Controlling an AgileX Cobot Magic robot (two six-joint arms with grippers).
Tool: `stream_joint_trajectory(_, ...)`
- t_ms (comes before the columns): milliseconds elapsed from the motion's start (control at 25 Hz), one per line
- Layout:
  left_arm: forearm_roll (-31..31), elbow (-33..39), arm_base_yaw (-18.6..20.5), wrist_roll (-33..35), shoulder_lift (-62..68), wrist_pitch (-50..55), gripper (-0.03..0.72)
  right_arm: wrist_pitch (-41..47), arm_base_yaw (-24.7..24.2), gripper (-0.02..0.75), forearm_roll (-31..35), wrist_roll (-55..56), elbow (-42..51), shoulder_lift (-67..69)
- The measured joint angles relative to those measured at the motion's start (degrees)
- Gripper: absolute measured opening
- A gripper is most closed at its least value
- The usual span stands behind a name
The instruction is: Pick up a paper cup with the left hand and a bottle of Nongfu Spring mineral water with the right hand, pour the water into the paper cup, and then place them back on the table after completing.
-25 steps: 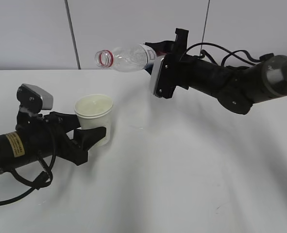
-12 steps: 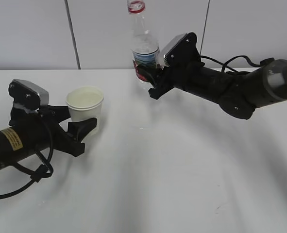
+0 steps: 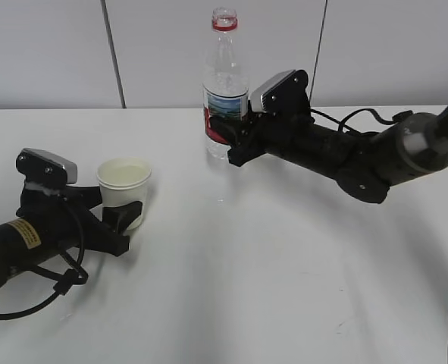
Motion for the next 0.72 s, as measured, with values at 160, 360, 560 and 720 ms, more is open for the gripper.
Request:
stream_joint_trajectory(160, 0.00, -1.77, 0.00, 0.00, 1.45, -0.58, 0.440, -3.28, 0.00, 0.399, -0.21, 1.19, 0.00, 2.73)
stream_joint_trajectory(360, 0.00, -4.57, 0.00, 0.00, 3.52, -1.16, 0.440, -3.90, 0.00, 0.399, -1.40, 1.44, 0.00, 4.13)
stream_joint_trajectory(560, 0.11, -7.86, -0.05, 0.00, 6.38, -1.96, 0.440, -3.91, 0.00, 0.399, -3.21, 1.44, 0.00, 4.13)
stream_joint_trajectory(720, 0.29, -9.14, -0.10, 0.00, 7.26, -2.19, 0.440, -2.35, 0.00, 0.399, -4.21, 1.44, 0.00, 4.13)
